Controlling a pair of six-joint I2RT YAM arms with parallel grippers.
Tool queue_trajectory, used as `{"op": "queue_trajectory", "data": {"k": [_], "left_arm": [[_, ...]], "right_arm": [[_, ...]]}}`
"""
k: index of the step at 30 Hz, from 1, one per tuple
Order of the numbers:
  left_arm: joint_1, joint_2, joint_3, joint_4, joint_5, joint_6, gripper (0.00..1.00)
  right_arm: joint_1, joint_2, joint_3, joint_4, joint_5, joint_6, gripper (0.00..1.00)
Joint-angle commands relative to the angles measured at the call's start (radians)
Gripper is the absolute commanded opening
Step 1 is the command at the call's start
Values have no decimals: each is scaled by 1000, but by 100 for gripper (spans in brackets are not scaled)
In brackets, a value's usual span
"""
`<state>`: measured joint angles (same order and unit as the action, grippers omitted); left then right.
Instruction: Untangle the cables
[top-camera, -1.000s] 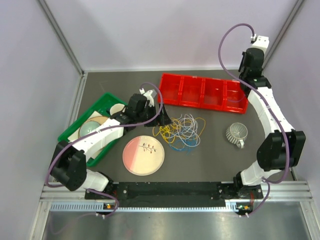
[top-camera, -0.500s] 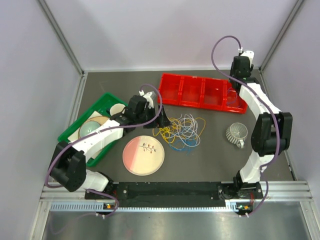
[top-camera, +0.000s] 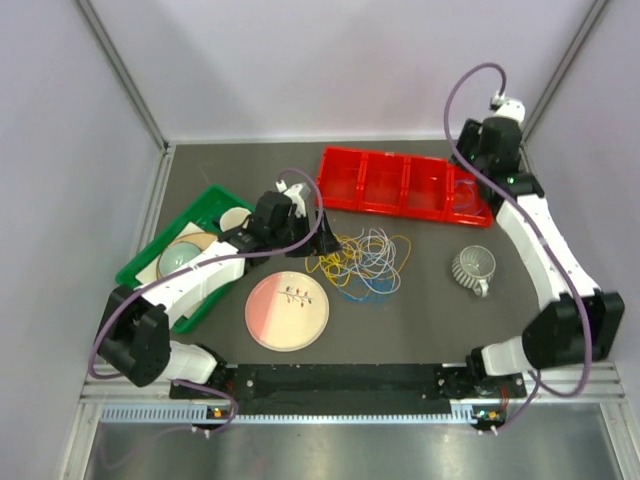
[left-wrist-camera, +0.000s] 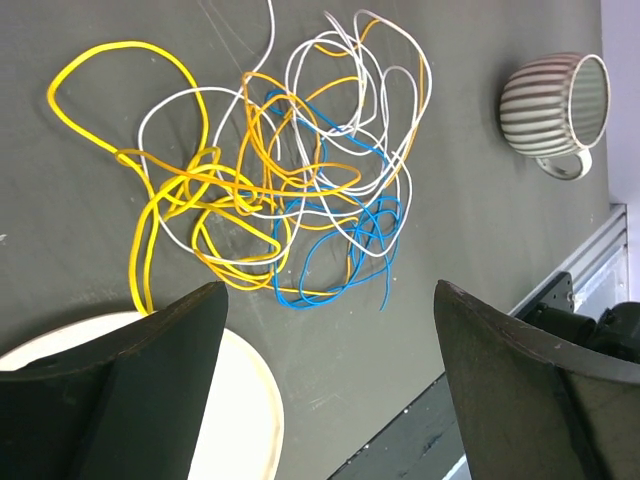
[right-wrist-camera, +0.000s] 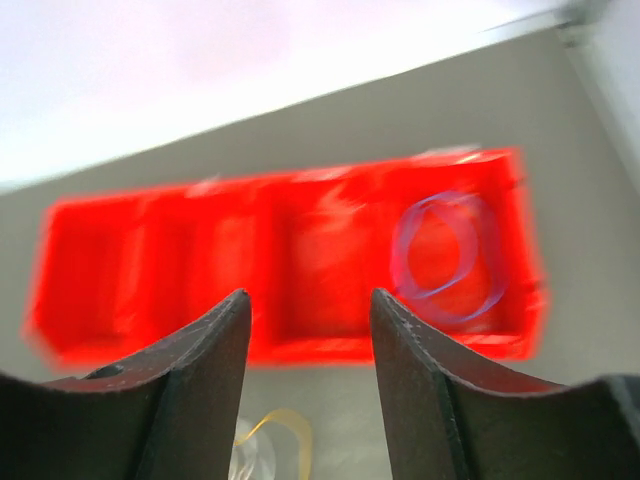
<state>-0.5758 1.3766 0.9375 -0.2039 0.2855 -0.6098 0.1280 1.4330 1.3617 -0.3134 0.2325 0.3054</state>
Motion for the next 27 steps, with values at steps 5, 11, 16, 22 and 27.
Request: {"op": "queue_trajectory", "data": {"k": [5,11,16,22,27], "left_arm": [[-71,67,73,-74,-173,39,89],[-79,162,113,-46,-215,87,91],[-79,289,150,-3,-206,93,86],[-76,343,152,26,-198,88,49],[-76,297,121,27,-203,82,14]], "right_arm": [[223,-160,-341,17,-116,195,69],[282,-168,-454,74,-228,261,79],[306,-100,-460,96,-251,304,78],[351,59,-398,103,-211,356,76],[367,162,-354,112,-210,409,43]]}}
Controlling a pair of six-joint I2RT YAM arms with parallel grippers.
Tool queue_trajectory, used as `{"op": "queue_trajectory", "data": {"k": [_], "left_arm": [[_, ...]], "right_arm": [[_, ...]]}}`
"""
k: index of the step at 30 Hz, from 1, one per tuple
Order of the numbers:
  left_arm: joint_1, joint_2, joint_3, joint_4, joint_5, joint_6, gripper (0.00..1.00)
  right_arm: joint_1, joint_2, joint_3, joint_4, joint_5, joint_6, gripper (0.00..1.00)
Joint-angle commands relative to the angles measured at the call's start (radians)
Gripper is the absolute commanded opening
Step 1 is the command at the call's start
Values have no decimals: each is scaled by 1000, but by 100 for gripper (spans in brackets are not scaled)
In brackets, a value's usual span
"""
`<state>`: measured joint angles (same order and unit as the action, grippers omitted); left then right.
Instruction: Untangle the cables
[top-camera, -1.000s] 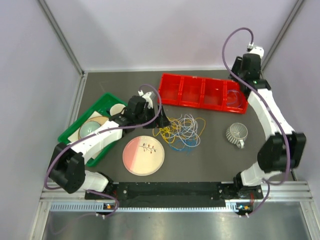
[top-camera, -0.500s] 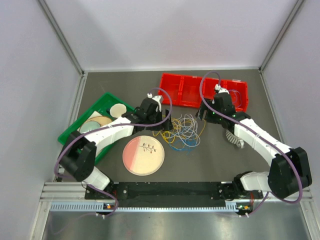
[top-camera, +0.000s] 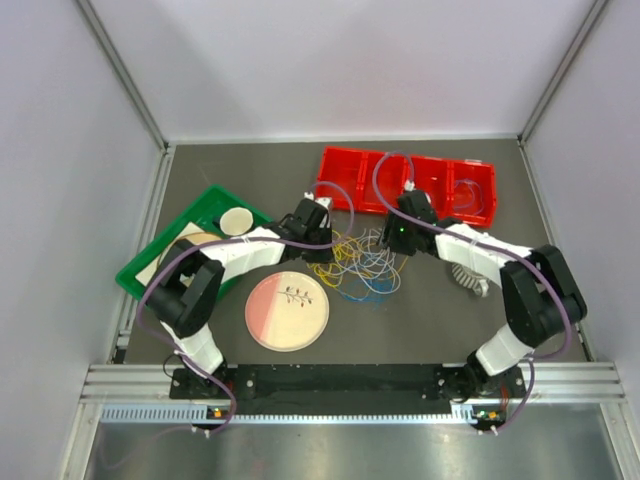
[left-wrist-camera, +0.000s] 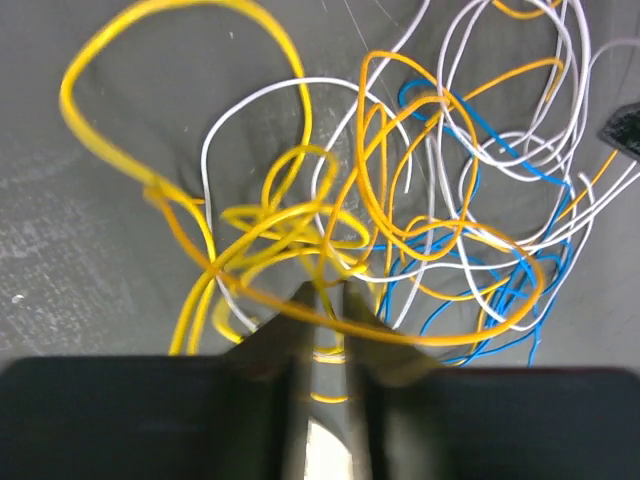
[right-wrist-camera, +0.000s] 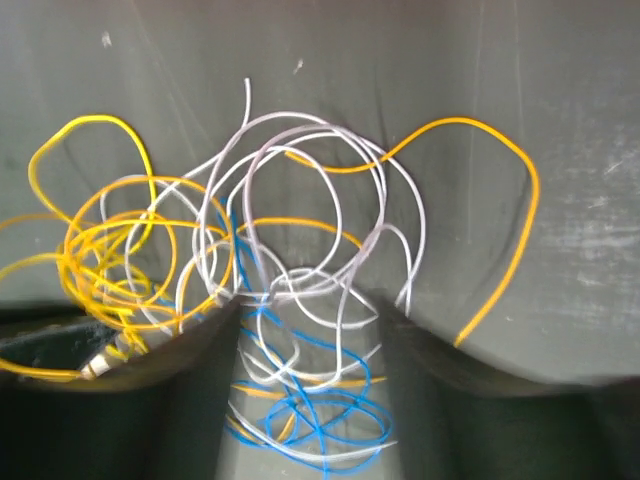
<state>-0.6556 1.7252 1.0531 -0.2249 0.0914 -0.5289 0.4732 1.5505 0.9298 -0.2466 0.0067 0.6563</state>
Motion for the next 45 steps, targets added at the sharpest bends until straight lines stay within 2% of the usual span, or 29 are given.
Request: {"op": "queue_trajectory", "data": {"k": [1,2,6,9,11,15,20,25,30,34,38,41,43,44,45], "left_arm": [[4,-59,-5,47,-12,1,0],[4,-68,-10,45,-12,1,0],[7,-107,-25,45,-16,1,0],[16,-118,-36,53,-16,4,0],[19,-113,-42,62,-16,6,0],[24,-88,-47,81,16,-2,0],[25,-66,-84,131,41,-26,0],[30,-46,-105,150,65,-49,0],[33,-53,-128,144,27,-52,0],[40,-101,-153,154,8,-52,0],[40,-212,-165,171,2,-46,0],[40,-292,-180,179,-19,-36,8],[40,-329,-177,170,-19,-25,28],[39,-335,-174,162,-21,-17,43],[40,-343,-166,144,-21,-14,66]], "right_arm": [[27,48,81,46,19,60,30],[34,46,87,46,22,60,0],[51,-79,84,26,94,48,0],[51,-252,92,15,130,13,0],[51,-364,122,-9,145,-21,0],[51,-470,262,-89,150,-67,0],[51,-515,392,-154,119,-102,0],[53,-544,510,-174,167,-126,0],[51,-553,625,-181,193,-170,0],[50,-578,612,-178,234,-181,0],[51,-557,477,-187,173,-130,0],[51,-549,394,-189,167,-95,0],[50,-550,377,-191,168,-87,0],[51,-549,383,-189,161,-89,0],[51,-553,392,-189,153,-90,0]]}}
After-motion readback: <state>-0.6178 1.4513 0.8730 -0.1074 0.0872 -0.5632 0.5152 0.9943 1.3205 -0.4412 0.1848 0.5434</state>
